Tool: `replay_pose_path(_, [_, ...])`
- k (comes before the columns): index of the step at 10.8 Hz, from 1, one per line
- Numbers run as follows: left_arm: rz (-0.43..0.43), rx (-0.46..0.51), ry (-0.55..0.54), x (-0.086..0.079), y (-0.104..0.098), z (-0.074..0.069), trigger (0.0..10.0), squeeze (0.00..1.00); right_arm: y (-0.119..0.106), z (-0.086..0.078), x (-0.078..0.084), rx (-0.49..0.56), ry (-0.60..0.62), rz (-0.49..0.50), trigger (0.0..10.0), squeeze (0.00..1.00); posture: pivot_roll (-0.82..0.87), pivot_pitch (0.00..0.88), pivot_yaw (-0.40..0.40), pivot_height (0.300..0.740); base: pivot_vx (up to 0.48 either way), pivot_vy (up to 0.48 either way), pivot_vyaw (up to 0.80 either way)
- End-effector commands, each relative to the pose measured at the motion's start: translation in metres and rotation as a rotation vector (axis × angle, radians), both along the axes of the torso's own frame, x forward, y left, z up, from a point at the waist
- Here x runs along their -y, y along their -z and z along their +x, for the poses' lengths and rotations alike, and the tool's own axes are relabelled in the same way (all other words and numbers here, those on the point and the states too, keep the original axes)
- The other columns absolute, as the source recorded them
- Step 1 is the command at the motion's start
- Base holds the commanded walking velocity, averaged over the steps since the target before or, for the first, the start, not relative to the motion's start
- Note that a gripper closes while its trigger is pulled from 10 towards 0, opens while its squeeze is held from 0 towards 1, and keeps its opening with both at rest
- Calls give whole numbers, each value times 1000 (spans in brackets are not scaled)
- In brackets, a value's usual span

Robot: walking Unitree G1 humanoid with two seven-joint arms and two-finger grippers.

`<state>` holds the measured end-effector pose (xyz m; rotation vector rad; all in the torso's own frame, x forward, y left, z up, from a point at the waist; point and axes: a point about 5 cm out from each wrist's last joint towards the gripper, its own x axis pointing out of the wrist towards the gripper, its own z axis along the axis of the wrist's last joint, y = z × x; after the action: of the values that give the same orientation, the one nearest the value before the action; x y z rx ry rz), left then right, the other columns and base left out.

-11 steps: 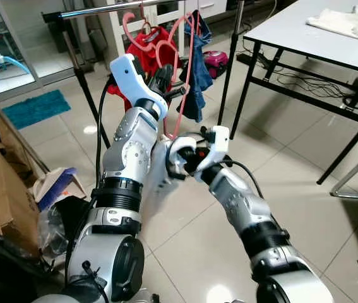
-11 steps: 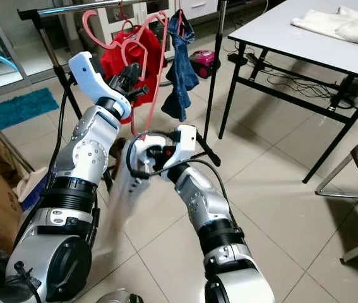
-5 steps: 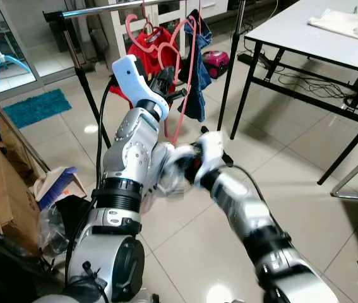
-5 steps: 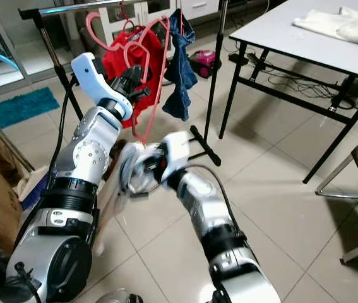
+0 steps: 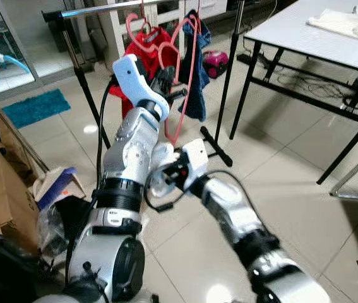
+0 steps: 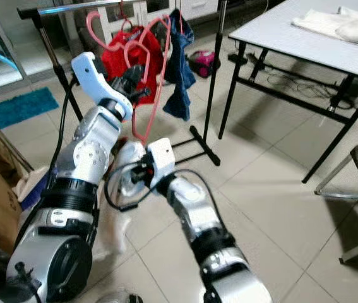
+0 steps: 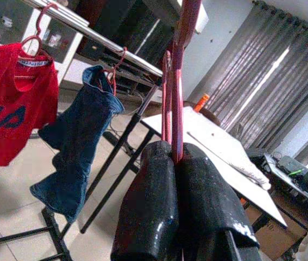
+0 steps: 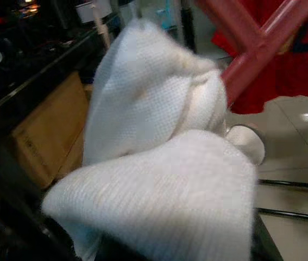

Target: Hang hanger

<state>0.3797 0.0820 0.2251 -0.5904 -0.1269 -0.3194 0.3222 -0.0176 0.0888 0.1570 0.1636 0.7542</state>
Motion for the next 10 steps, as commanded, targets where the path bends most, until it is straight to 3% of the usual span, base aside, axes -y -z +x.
replay_pose_path(1, [4, 36, 13, 4, -9, -2, 10000, 0, -8, 5, -3, 36, 33, 6, 10000, 0, -19, 0, 52, 740, 0, 0, 0])
replay_pose_path(2, [3, 38, 14, 4, -10, -2, 10000, 0, -10, 9, -4, 41, 83, -6, 5647, 0, -11, 0, 48, 740, 0, 0, 0])
replay_pose_path(3, [3, 40, 14, 4, -10, -2, 10000, 0, -13, 10, -7, 57, 77, 0, 0, 0, -11, 0, 48, 740, 0, 0, 0])
replay_pose_path(6, [0, 41, 9, 3, -11, -3, 10000, 0, -42, -9, -29, 629, -226, -318, 0, 0, -11, 0, 48, 740, 0, 0, 0])
replay_pose_path(8, [1, 41, 7, 3, -11, -3, 10000, 0, -58, -17, -26, 857, -294, -372, 0, 0, -15, 0, 49, 740, 0, 0, 0])
replay_pose_path(10, [5, 38, 7, 3, -9, -3, 10000, 0, -61, -24, -16, 1020, -369, -476, 0, 0, -20, 0, 52, 740, 0, 0, 0])
